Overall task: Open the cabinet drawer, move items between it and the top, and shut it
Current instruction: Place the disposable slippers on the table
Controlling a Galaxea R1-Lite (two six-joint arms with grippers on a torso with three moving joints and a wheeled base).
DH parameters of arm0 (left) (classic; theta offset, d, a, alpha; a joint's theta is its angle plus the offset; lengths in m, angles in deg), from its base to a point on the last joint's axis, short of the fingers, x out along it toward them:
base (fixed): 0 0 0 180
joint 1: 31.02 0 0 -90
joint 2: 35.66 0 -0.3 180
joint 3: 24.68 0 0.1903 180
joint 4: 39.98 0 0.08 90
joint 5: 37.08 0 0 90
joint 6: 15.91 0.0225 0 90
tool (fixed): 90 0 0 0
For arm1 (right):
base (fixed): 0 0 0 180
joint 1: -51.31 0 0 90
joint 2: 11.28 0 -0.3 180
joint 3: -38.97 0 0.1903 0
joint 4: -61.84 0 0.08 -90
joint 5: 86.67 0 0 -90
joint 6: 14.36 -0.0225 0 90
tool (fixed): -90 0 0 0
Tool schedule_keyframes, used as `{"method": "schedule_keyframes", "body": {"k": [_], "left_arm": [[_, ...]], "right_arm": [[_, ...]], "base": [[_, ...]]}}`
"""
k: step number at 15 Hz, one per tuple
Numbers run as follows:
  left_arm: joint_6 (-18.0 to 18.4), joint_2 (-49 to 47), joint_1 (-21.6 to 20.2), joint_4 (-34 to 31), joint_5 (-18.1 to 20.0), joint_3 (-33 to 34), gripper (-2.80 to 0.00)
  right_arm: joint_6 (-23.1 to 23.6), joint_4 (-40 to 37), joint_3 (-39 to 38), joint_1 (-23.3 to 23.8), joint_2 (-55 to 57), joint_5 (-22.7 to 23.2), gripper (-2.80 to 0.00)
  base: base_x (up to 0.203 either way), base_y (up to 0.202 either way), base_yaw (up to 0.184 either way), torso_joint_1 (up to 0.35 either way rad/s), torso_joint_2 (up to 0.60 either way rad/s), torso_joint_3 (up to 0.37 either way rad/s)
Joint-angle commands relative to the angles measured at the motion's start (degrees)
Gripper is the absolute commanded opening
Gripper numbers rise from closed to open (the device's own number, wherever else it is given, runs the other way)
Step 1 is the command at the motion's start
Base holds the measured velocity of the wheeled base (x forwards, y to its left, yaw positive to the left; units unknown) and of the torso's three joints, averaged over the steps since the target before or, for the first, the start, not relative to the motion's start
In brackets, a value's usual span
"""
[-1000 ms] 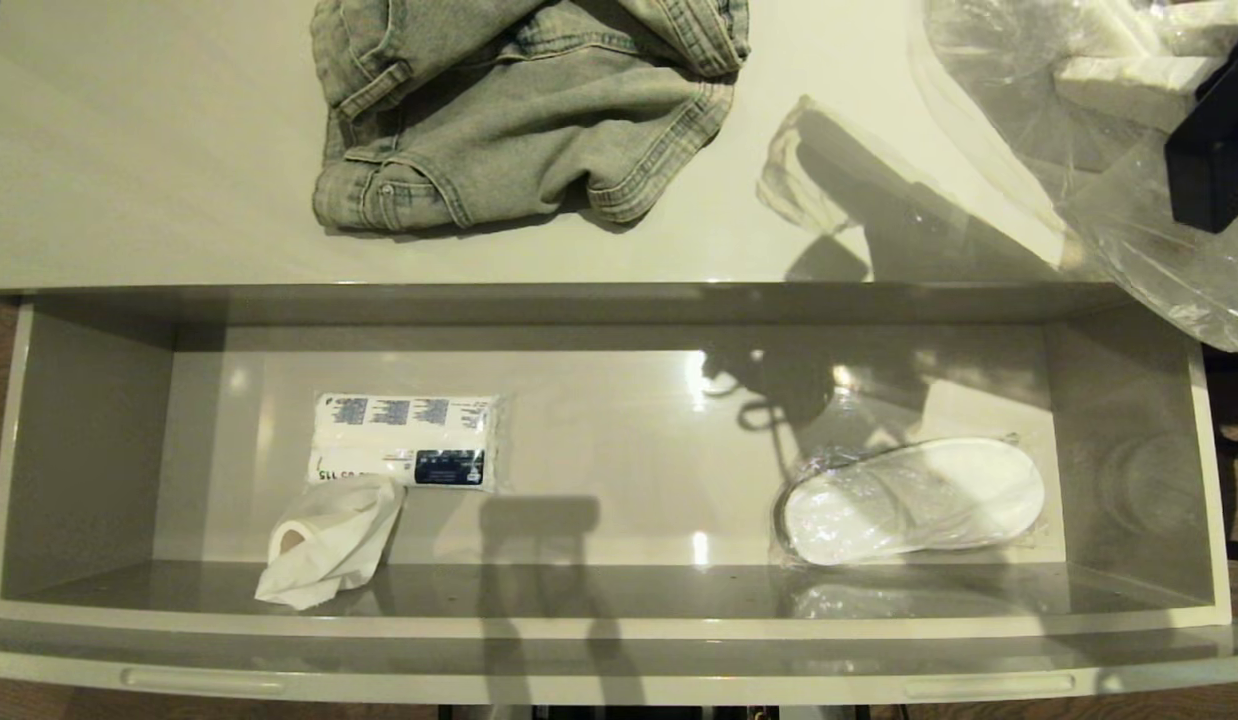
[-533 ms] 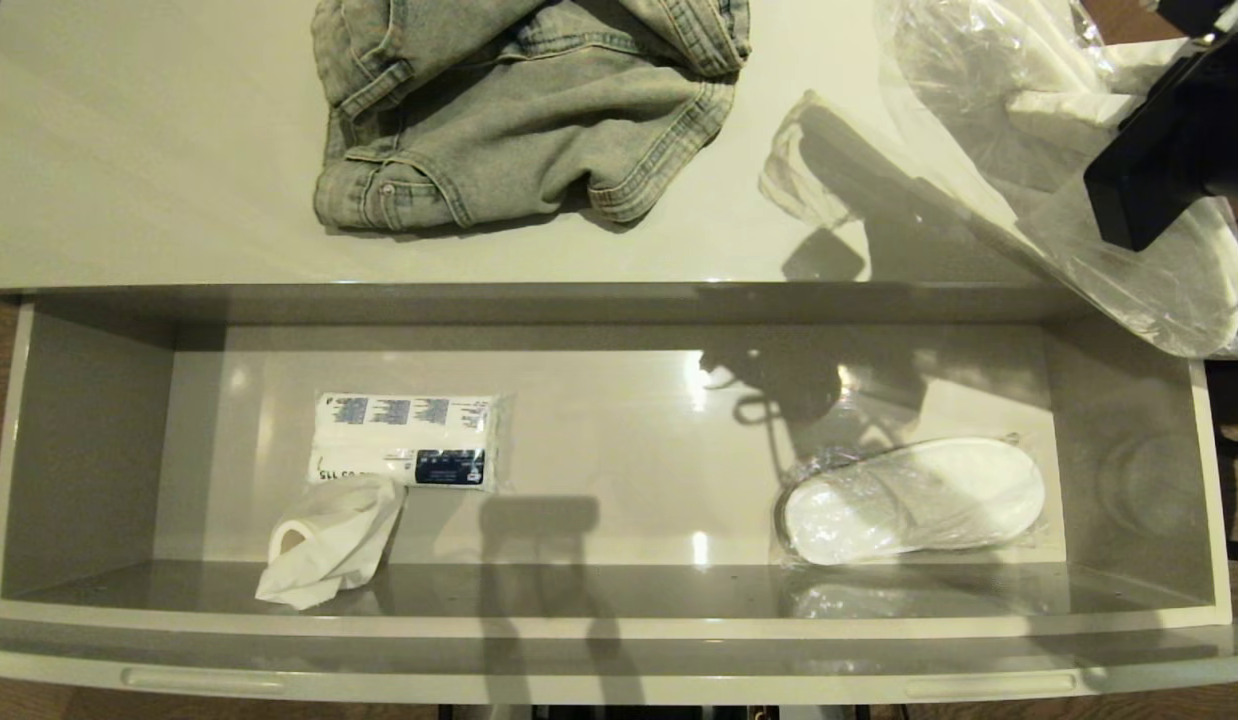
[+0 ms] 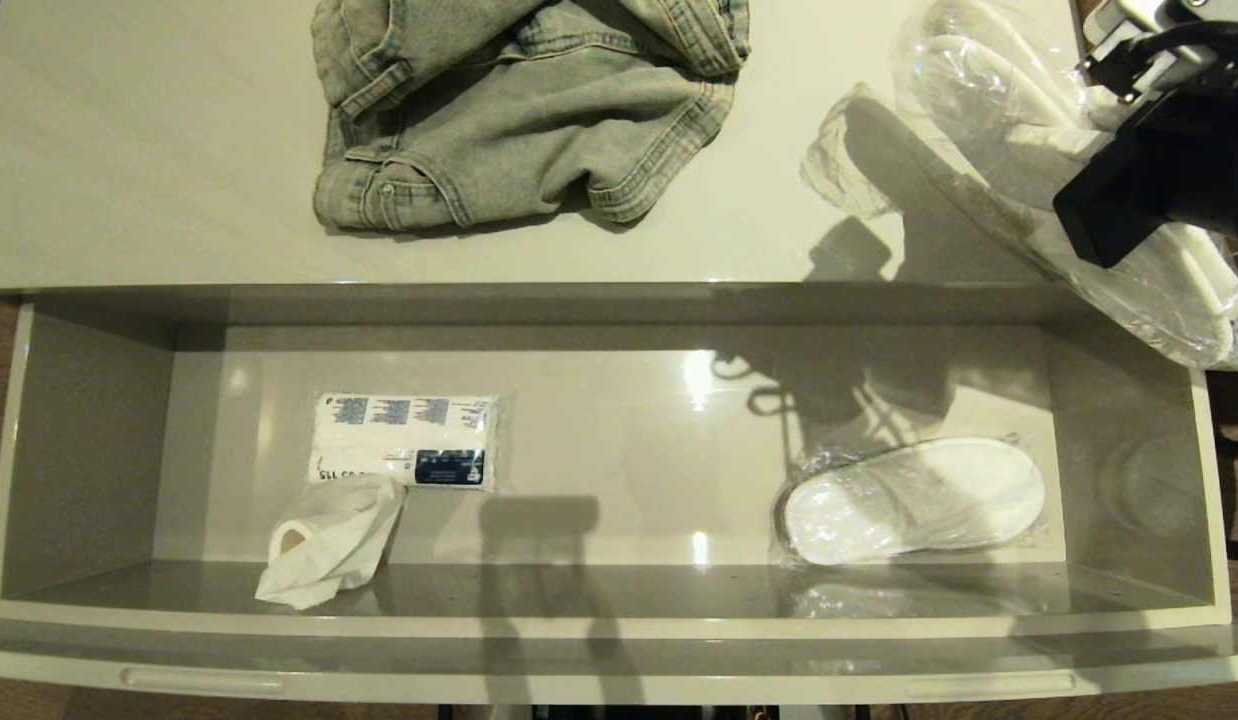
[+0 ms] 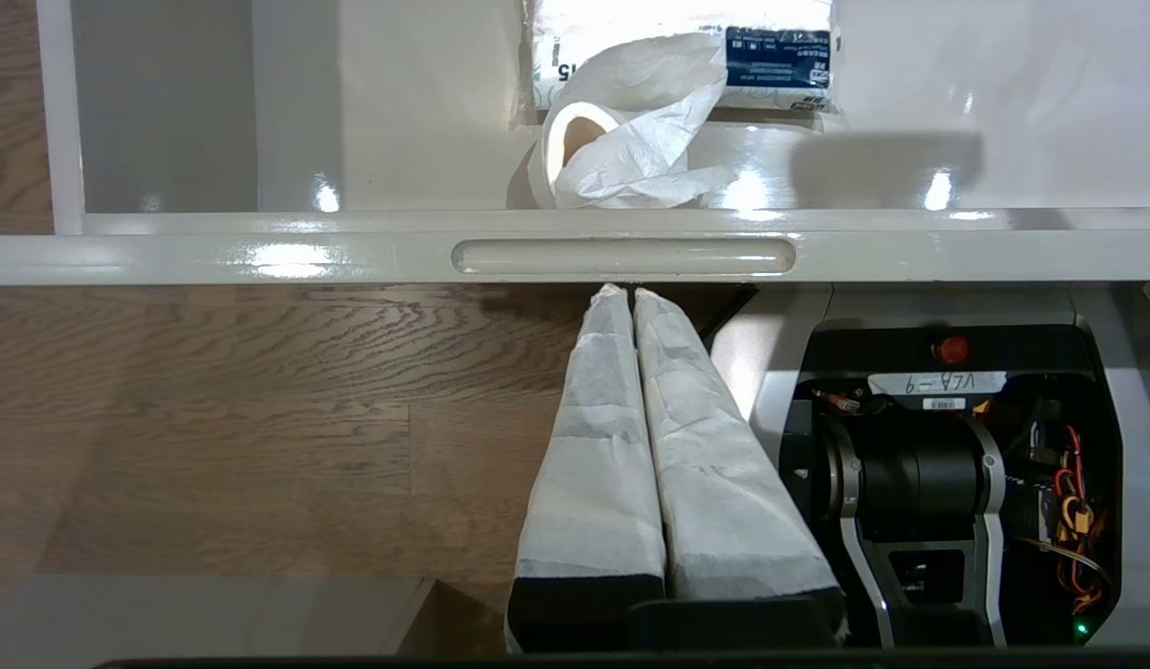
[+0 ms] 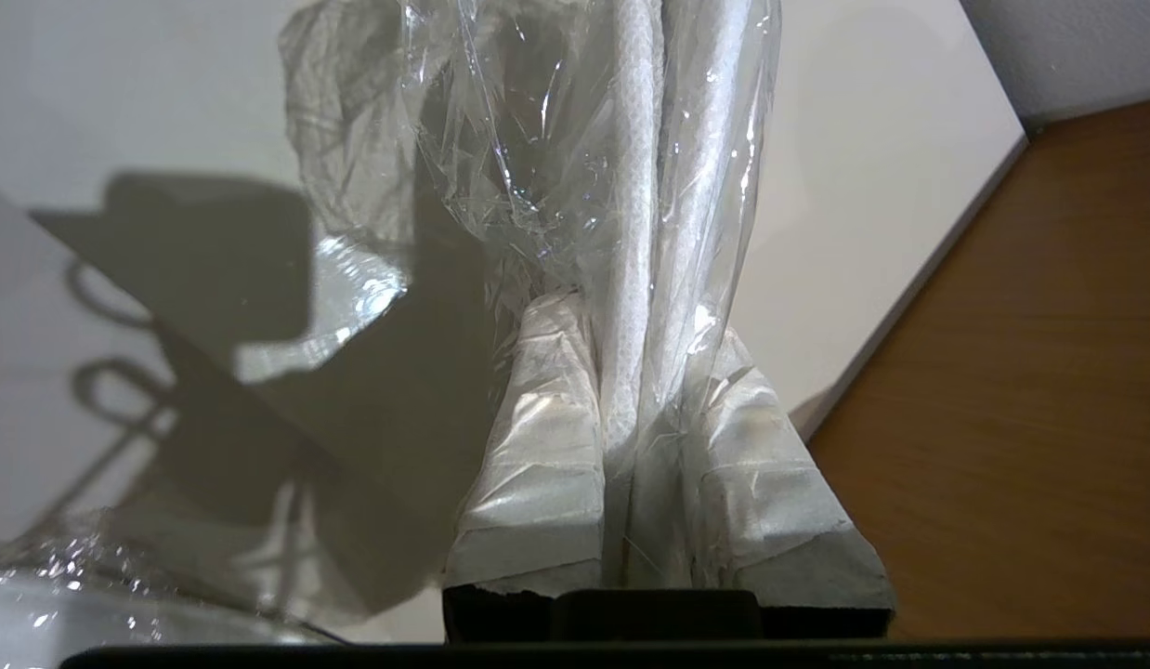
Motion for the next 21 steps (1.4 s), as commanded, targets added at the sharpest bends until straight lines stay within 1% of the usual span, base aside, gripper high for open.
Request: {"method": "schedule_keyframes", "body": {"k": [1,6,9,21], "left_arm": [[0.0,0.0,0.0,0.1,0.0,0.0,-2.80],[0.0,0.0,0.0,0.1,0.0,0.0,-2.80],[0.0,0.0,0.0,0.0,0.0,0.1,-2.80],[0.0,0.0,0.0,0.1,0.0,0.0,-2.80]], "right_arm": [[0.4,3.2,-1.8,0.3,1.2,-0.9,-2.80],[0.4,4.8,-3.0,0.4,2.5,-1.3,-2.80],[0.4,5.4,-3.8,2.1,3.1,-1.6,-2.80],[0.4,6.7,-3.7,3.8,4.5,-1.8,-2.80]], "base": [[0.000,0.000,0.000,0.000,0.00,0.000],[0.000,0.000,0.000,0.000,0.00,0.000],[0.000,0.000,0.000,0.000,0.00,0.000],[0.000,0.000,0.000,0.000,0.00,0.000]]}}
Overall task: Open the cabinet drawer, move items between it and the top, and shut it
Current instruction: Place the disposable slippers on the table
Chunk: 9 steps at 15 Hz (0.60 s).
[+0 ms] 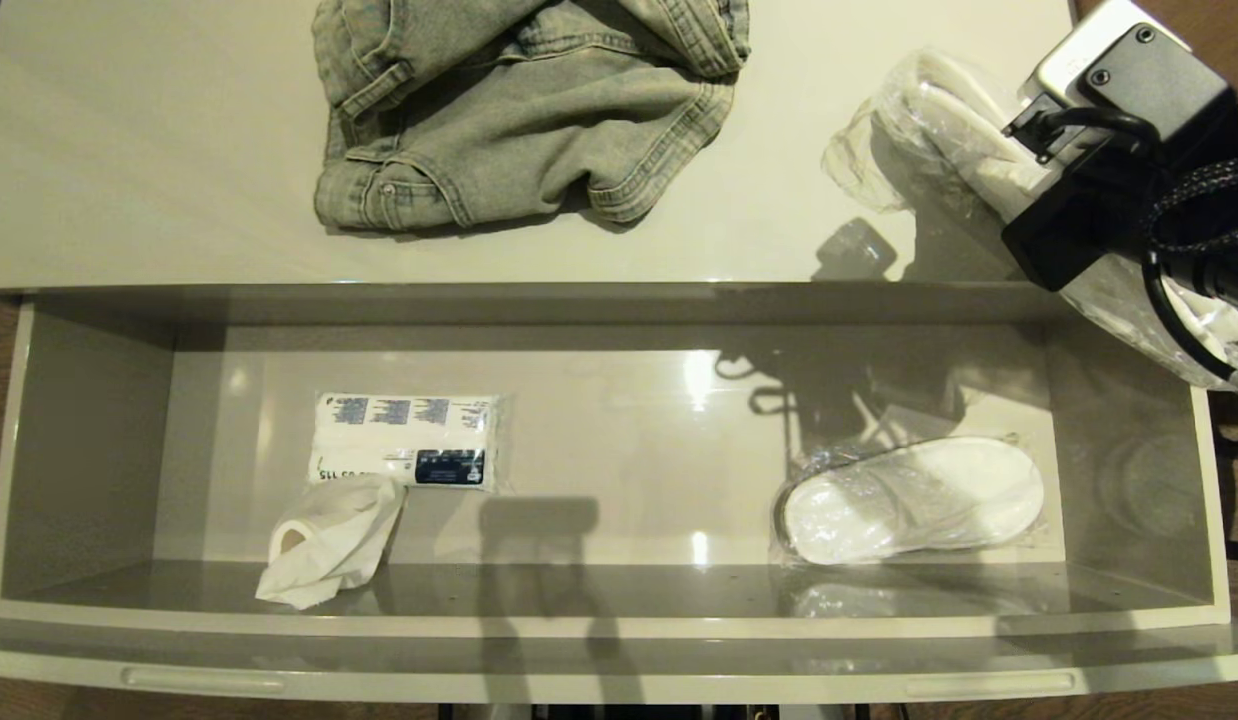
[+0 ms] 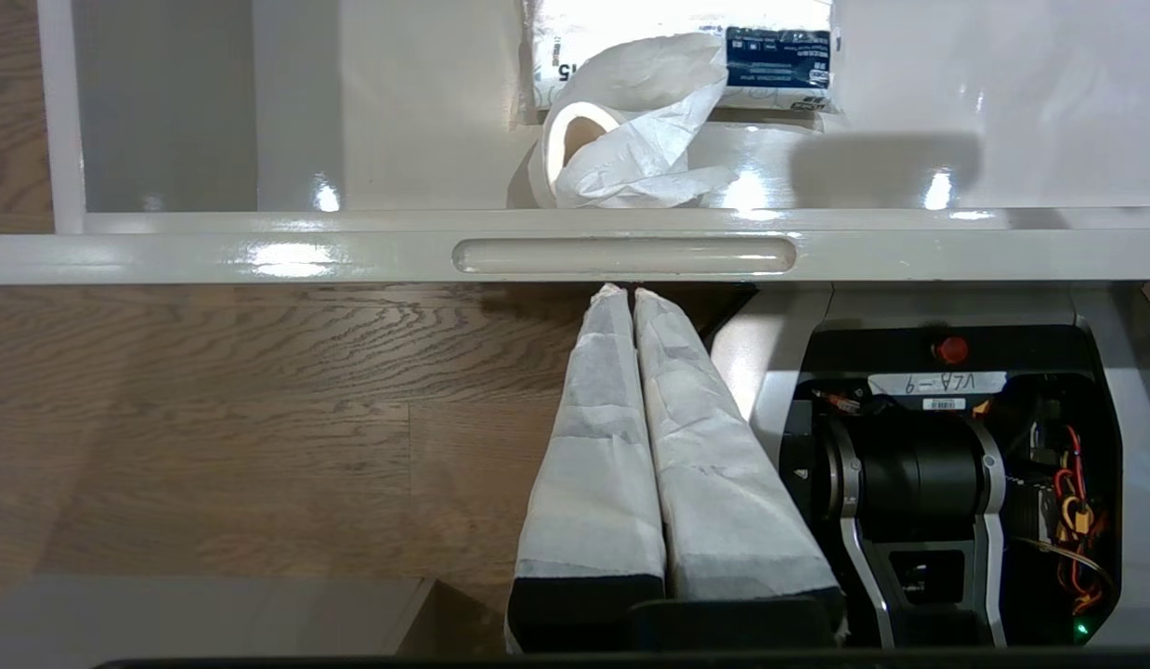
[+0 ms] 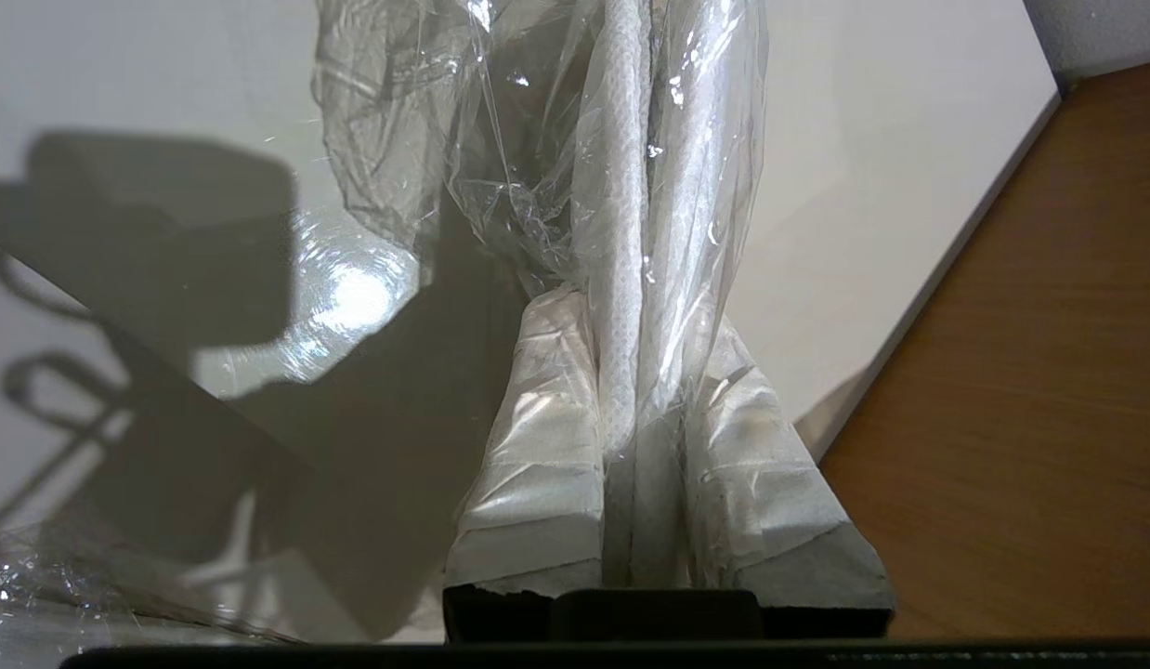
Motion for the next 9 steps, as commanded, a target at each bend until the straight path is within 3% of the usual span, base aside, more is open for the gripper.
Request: {"method": "schedule_keyframes", "body": {"k": [1,6,9], "left_arm": [[0.0,0.0,0.0,0.0,0.0,0.0,-2.80],[0.0,0.0,0.0,0.1,0.0,0.0,-2.80],[0.0,0.0,0.0,0.1,0.0,0.0,-2.80]], "right_arm": [[0.3,0.2,0.2,0.5,0.4,-0.2,-2.80],[0.5,1.9,1.4,0.8,-1.0,-0.4,-2.80],[0.8,1.2,3.0,-6.0,-4.7,0.1,-2.80]], "base": [[0.000,0.000,0.000,0.000,0.00,0.000],[0.000,0.000,0.000,0.000,0.00,0.000],[0.000,0.000,0.000,0.000,0.00,0.000]]}}
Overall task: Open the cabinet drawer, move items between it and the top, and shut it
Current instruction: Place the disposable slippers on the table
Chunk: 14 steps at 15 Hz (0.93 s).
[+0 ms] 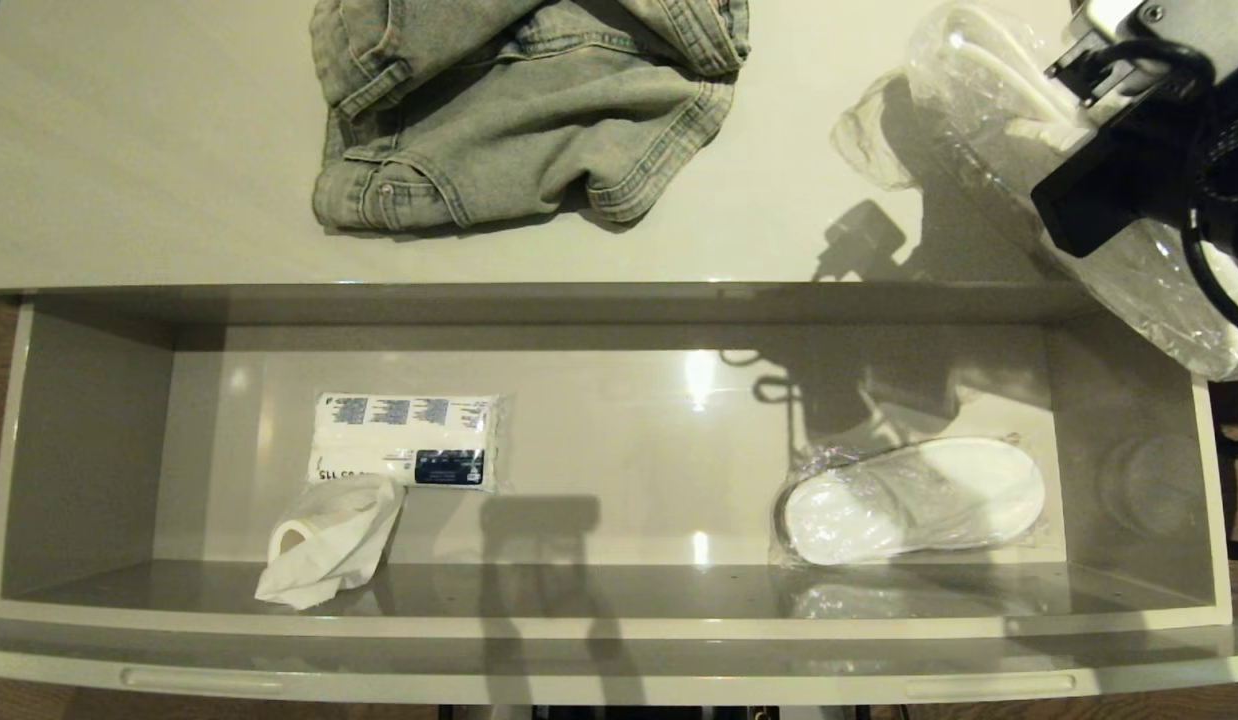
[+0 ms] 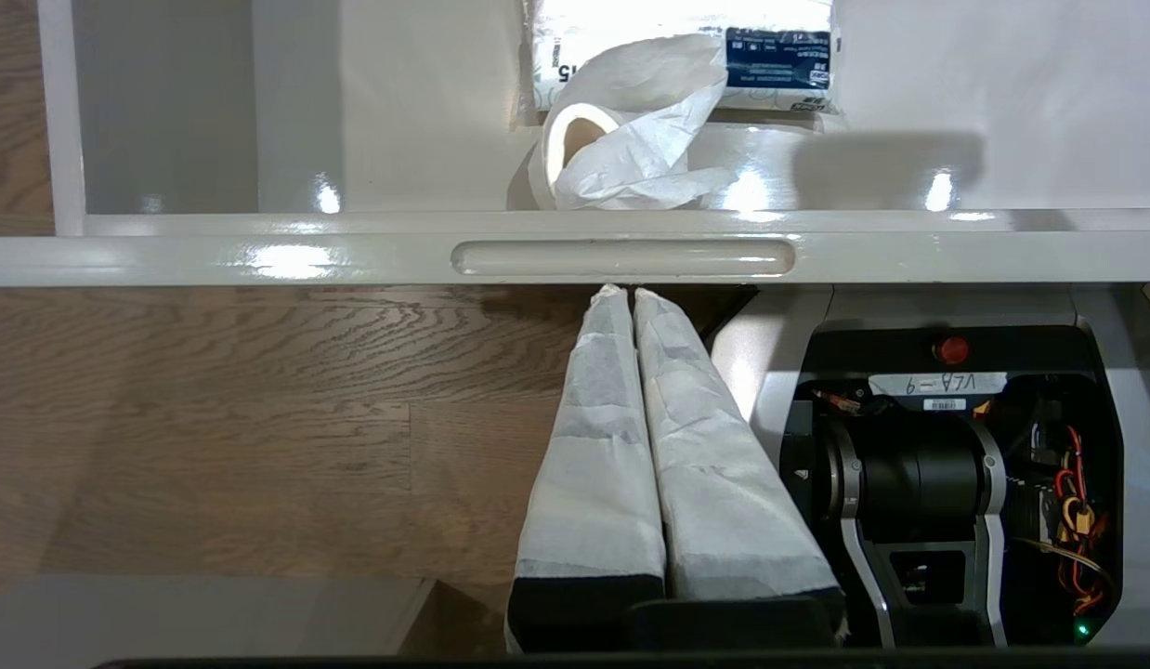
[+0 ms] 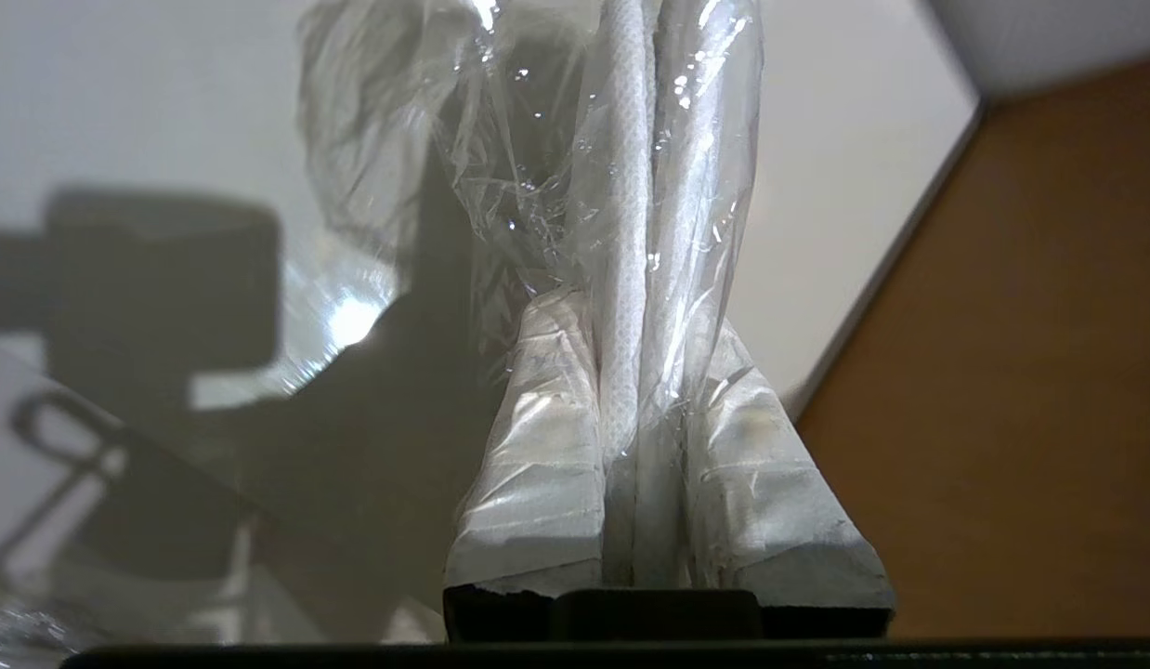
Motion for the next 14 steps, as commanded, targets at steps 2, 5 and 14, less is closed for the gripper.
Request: {"method": "schedule_keyframes", "body": {"k": [2,5,14], "left_arm": [[0.0,0.0,0.0,-0.1,0.0,0.0,-2.80],[0.0,0.0,0.0,0.0,0.0,0.0,-2.80],[0.0,0.0,0.0,-0.1,0.0,0.0,-2.80]], "right_arm": [[0.3,0.1,0.7,-5.8,-2.8,1.0,-2.80],[0.3,0.0,0.7,-9.7,-3.9,3.0,-2.80],[-0.2,0.4,-2.5,-5.6,-0.5,5.7,-2.80]], "base": [[0.000,0.000,0.000,0.000,0.00,0.000],[0.000,0.000,0.000,0.000,0.00,0.000],[0.000,0.000,0.000,0.000,0.00,0.000]]}}
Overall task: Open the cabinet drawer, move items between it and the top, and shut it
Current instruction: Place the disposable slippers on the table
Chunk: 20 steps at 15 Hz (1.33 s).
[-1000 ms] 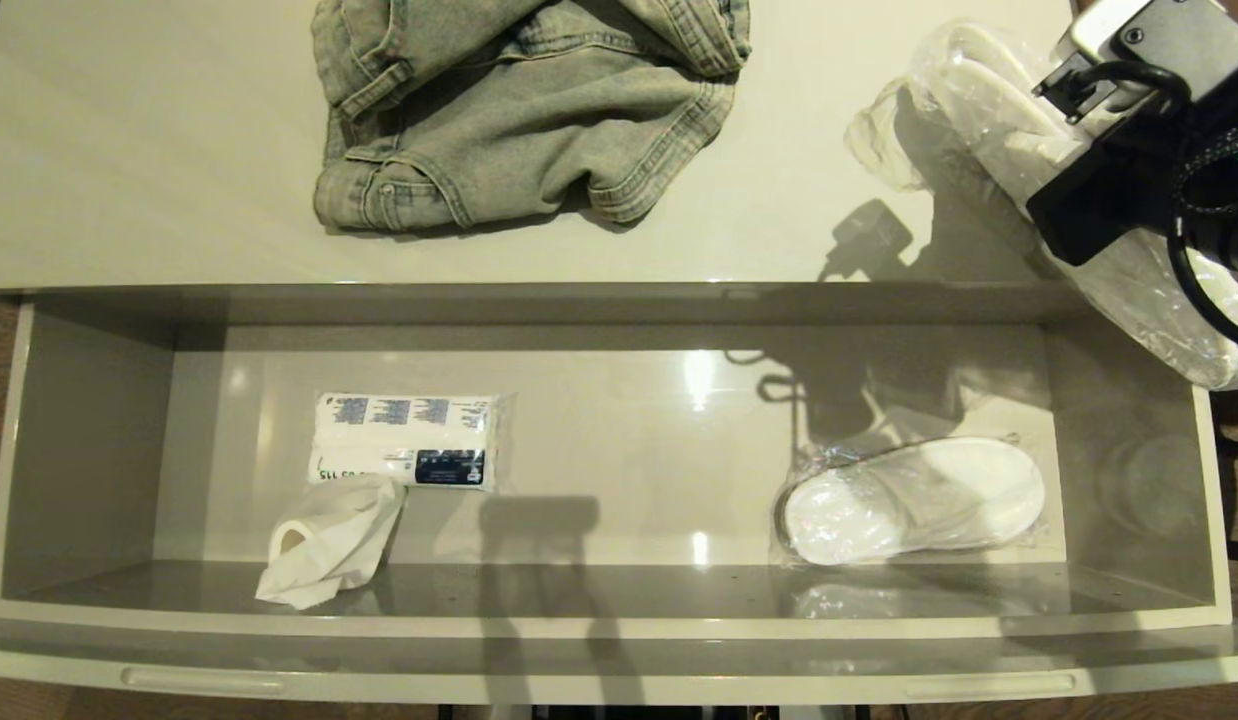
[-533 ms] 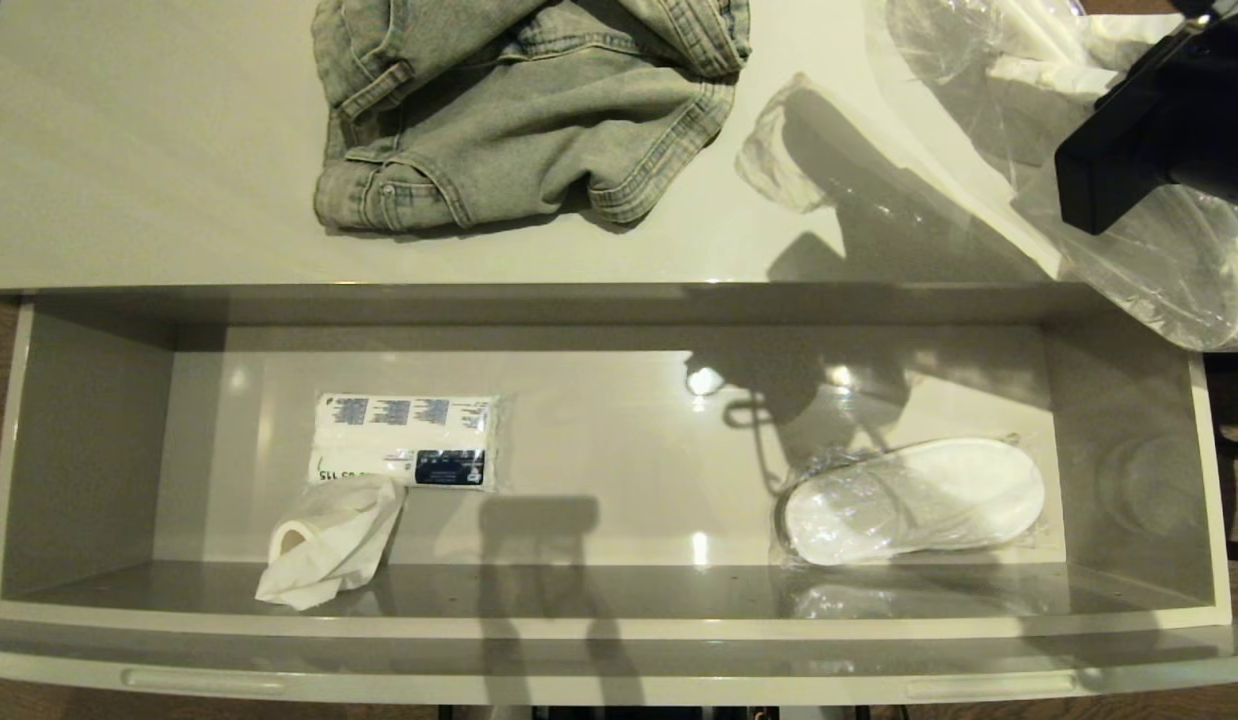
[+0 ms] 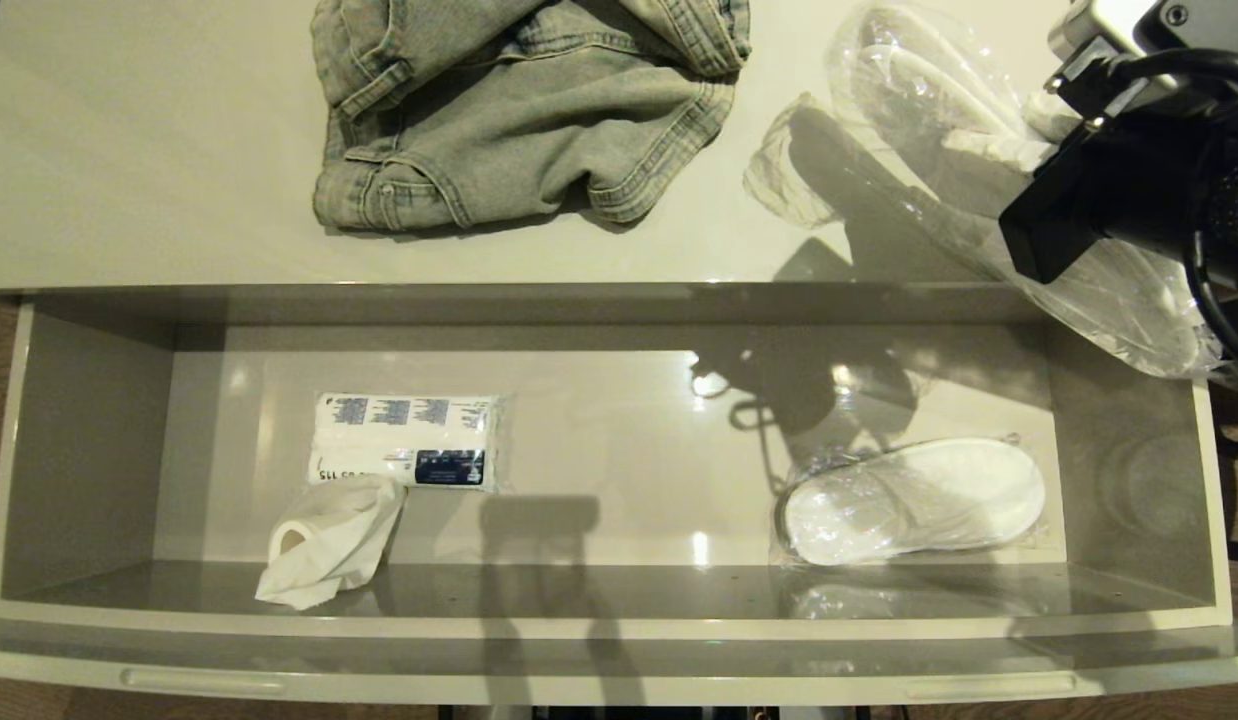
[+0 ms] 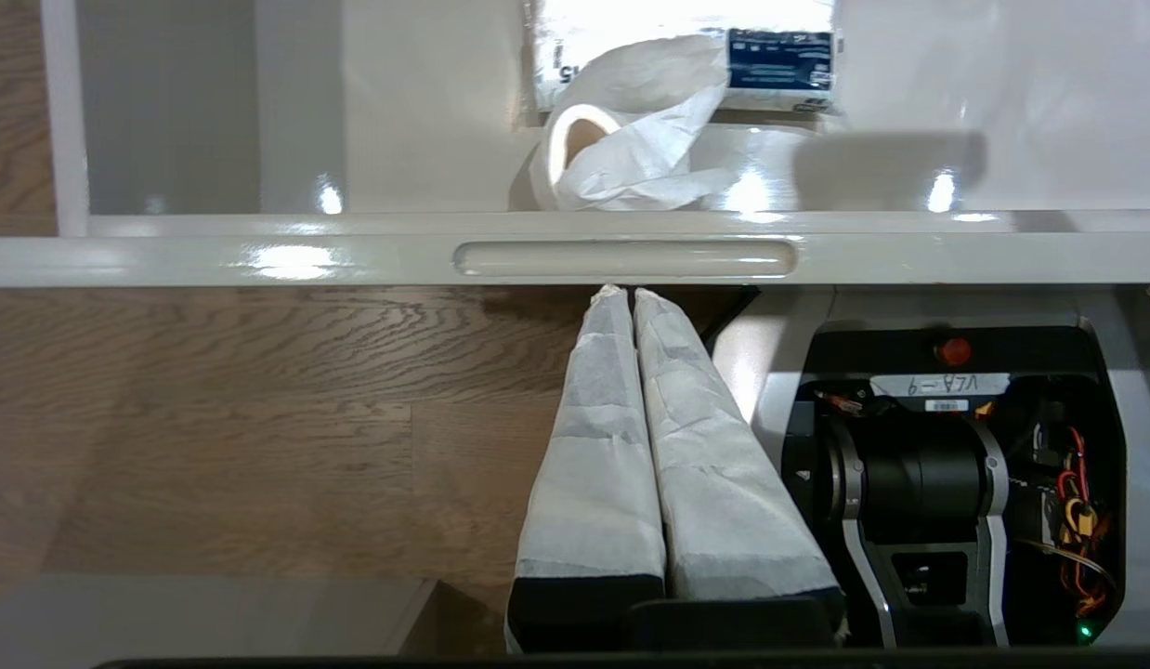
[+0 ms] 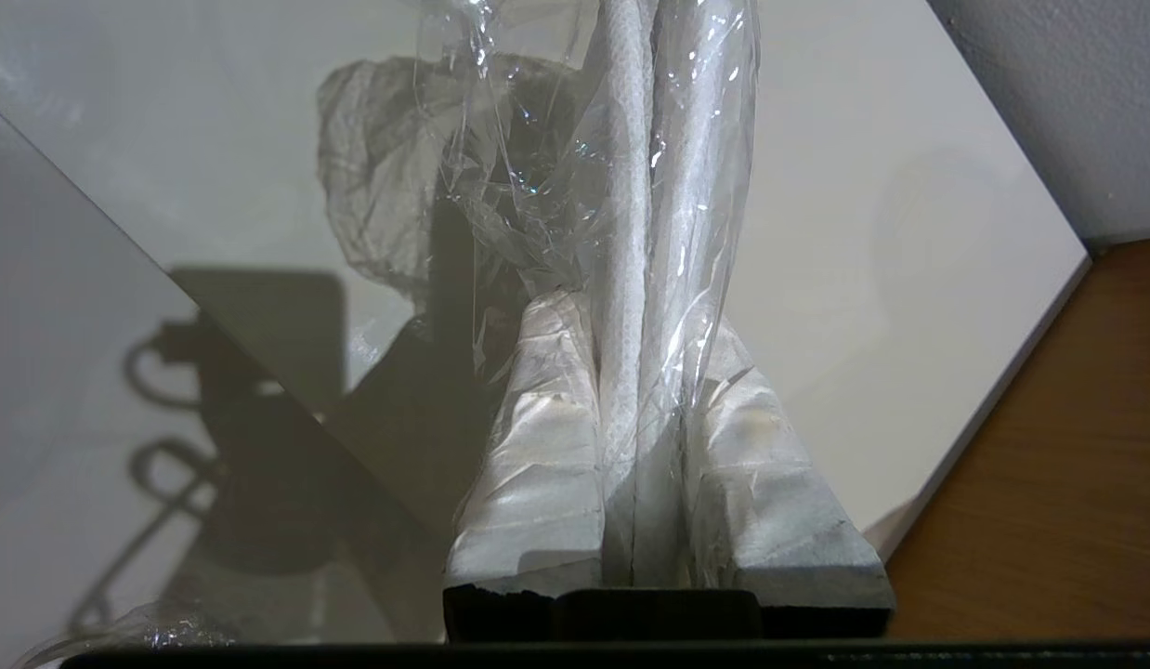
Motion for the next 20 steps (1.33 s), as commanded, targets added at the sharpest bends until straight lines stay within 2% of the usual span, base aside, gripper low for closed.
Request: {"method": "schedule_keyframes", "body": {"k": [1,6,11,17,20], "left_arm": [[0.0,0.0,0.0,-0.1,0.0,0.0,-2.80],[0.0,0.0,0.0,0.0,0.0,0.0,-2.80],[0.0,0.0,0.0,-0.1,0.0,0.0,-2.80],[0.0,0.0,0.0,0.0,0.0,0.0,-2.80],[0.0,0.0,0.0,0.0,0.0,0.0,-2.80]], "right_arm": [[0.3,0.2,-0.2,0.2,0.5,-0.1,-2.80],[0.1,0.3,-1.0,1.8,2.1,-0.1,-2.80],[-0.1,4.0,-3.1,12.5,7.7,0.1,-2.80],[-0.1,4.2,-2.4,13.9,7.4,-0.4,-2.80],[-0.6,3.3,-2.2,14.7,7.0,-2.0,-2.80]], "base": [[0.000,0.000,0.000,0.000,0.00,0.000],[0.000,0.000,0.000,0.000,0.00,0.000],[0.000,0.000,0.000,0.000,0.00,0.000],[0.000,0.000,0.000,0.000,0.00,0.000],[0.000,0.000,0.000,0.000,0.00,0.000]]}}
